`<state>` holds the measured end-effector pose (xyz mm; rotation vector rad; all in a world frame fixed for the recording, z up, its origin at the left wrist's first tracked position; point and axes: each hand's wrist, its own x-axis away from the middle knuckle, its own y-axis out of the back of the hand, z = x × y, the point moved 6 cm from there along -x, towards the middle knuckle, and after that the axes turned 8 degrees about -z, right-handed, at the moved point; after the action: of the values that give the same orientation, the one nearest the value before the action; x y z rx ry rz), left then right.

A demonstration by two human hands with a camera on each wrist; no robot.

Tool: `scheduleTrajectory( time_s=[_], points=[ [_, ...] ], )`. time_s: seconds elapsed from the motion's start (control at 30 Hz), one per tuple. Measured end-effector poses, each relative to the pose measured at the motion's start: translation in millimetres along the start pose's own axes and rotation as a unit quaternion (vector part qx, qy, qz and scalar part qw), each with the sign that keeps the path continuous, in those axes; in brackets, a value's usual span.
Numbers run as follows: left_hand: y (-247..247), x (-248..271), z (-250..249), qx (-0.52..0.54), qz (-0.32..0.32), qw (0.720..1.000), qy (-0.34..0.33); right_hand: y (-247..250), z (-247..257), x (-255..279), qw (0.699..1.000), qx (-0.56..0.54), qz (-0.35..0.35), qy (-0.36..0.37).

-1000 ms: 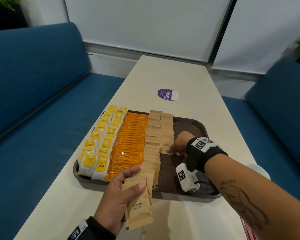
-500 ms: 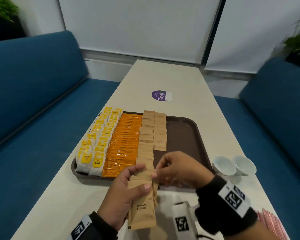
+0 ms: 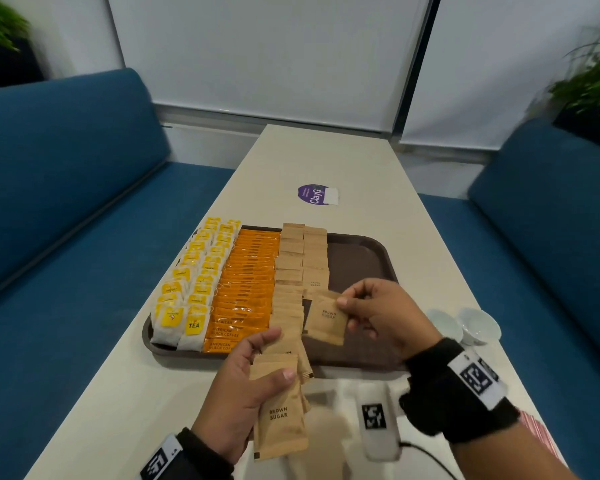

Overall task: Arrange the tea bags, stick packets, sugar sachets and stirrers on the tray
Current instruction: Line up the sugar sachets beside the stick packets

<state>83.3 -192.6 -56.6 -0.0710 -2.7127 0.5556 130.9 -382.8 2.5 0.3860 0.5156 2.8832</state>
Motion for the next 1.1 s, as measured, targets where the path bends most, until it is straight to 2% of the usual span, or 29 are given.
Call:
scheduleTrajectory(
  time_s=[0.13, 0.4, 0.5, 0.57, 0.67, 0.83, 0.93, 0.97, 1.03, 1.1],
  points=[
    [10, -3, 0, -0.002, -0.007, 1.0, 0.008, 6, 15, -43, 0.993, 0.106, -0.045, 0.017],
    [24, -14, -4, -0.01, -0.022, 1.0, 0.009, -29, -1, -117, 0.982, 0.172, -0.015, -0.079],
    [28, -18, -6, -0.008, -0.026, 1.0, 0.006, -38, -8, -136, 0.963, 0.245, 0.007, -0.109],
    [29, -20, -6, -0.011, -0.026, 1.0, 0.003, -42, -10, -139, 0.941, 0.297, 0.024, -0.161],
    [30, -22, -3, -0.014, -0.025, 1.0, 0.002, -44, -8, -139, 0.922, 0.334, 0.033, -0.191],
    [26, -24, 1, -0.014, -0.02, 1.0, 0.01, -39, -3, -132, 0.933, 0.322, 0.017, -0.158],
    [22, -21, -1, -0.016, -0.01, 1.0, 0.007, -31, 15, -111, 0.966, 0.251, -0.017, -0.052],
    [20, -19, -2, -0.018, -0.006, 1.0, 0.006, -29, 21, -98, 0.974, 0.225, -0.009, -0.01],
    [17, -17, -3, -0.015, 0.0, 1.0, 0.003, -34, 30, -67, 0.977, 0.202, 0.056, 0.045],
    [11, -13, -3, -0.013, 0.009, 1.0, 0.001, -41, 30, -33, 0.972, 0.19, 0.132, 0.048]
  ],
)
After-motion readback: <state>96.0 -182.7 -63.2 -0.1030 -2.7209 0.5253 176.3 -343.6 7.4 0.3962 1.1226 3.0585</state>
